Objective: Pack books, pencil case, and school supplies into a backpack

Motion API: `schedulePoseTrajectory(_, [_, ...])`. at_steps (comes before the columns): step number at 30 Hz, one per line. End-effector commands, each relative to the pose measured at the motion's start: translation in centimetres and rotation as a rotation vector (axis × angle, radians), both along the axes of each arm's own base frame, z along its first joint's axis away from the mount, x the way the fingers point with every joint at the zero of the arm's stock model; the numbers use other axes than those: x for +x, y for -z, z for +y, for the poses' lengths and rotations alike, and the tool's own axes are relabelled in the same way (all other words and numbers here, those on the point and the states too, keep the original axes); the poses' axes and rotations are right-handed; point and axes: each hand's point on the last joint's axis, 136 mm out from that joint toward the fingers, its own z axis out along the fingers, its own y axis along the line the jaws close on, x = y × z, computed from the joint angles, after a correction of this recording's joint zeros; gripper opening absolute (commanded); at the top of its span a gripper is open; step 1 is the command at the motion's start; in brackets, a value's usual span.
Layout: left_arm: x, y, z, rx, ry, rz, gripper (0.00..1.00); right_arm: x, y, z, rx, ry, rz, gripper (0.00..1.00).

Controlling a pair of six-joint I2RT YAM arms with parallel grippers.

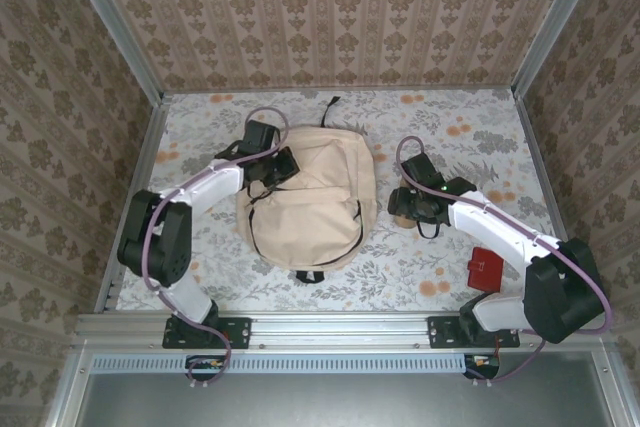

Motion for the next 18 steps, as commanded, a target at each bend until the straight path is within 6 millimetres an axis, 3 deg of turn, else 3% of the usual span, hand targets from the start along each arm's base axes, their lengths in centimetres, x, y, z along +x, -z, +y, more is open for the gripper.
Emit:
schedulePoseTrajectory(1, [-0.5, -4.2, 0.4, -0.024, 0.013, -0.104, 0.00, 0.8, -2.9, 1.5, 0.030, -0.077, -0.077, 0.61])
schedulePoseTrajectory(4, [-1.2, -6.4, 0.4, -0.061, 0.024, -0.150, 0.00, 0.5, -4.0, 3.2, 0.061, -0.203, -0.107, 0.61])
schedulePoseTrajectory(9, [-1.6, -7.7, 0.0, -0.102, 0.046, -0.166, 0.00, -0.5, -5.4, 7.5, 0.146, -0.419, -0.153, 0.61])
schedulePoseTrajectory(16, [-1.1, -7.7, -0.6, -0.113, 0.053, -0.163, 0.00, -2.5, -4.5, 13.0, 0.117, -0.628, -0.100, 0.61])
schedulePoseTrajectory(18, [-0.9, -7.8, -0.6, -0.113, 0.055, -0.165, 0.00, -2.8, -3.0, 14.4, 0.083, -0.669, -0.053, 0.61])
